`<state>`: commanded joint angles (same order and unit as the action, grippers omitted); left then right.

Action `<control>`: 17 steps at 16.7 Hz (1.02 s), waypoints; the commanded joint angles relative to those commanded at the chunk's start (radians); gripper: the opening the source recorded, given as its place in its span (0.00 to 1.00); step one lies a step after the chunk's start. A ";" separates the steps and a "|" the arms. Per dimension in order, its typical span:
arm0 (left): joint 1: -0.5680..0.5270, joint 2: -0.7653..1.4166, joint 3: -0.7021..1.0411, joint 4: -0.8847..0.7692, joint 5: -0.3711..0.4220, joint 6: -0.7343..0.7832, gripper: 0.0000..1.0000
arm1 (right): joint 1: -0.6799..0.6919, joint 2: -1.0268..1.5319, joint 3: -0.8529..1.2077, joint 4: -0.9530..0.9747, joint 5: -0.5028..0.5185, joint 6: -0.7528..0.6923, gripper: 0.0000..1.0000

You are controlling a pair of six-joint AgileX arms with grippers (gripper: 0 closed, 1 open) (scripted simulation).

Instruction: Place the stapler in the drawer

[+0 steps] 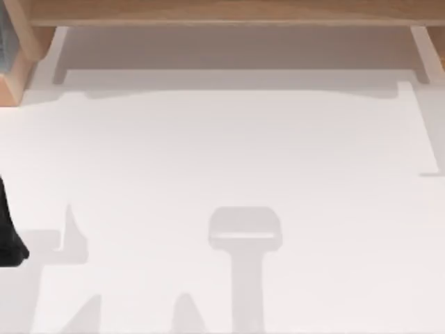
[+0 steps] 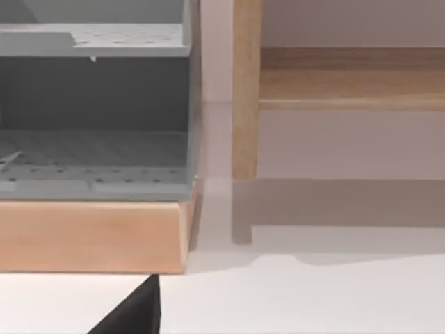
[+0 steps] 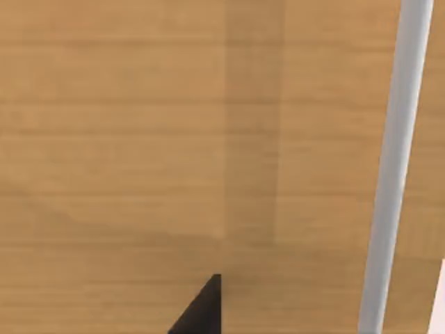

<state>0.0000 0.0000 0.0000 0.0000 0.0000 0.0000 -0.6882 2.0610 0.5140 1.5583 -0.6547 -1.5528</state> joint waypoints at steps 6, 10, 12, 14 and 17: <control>0.000 0.000 0.000 0.000 0.000 0.000 1.00 | 0.000 0.000 0.000 0.000 0.000 0.000 0.10; 0.000 0.000 0.000 0.000 0.000 0.000 1.00 | 0.000 0.000 0.000 0.000 0.000 0.000 0.00; 0.000 0.000 0.000 0.000 0.000 0.000 1.00 | 0.000 0.000 0.000 0.000 0.000 0.000 0.00; 0.000 0.000 0.000 0.000 0.000 0.000 1.00 | 0.000 0.000 0.000 0.000 0.000 0.000 0.00; 0.000 0.000 0.000 0.000 0.000 0.000 1.00 | 0.000 0.003 0.002 -0.004 0.002 0.002 0.00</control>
<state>0.0000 0.0000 0.0000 0.0000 0.0000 0.0000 -0.6878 2.0642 0.5164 1.5542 -0.6530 -1.5512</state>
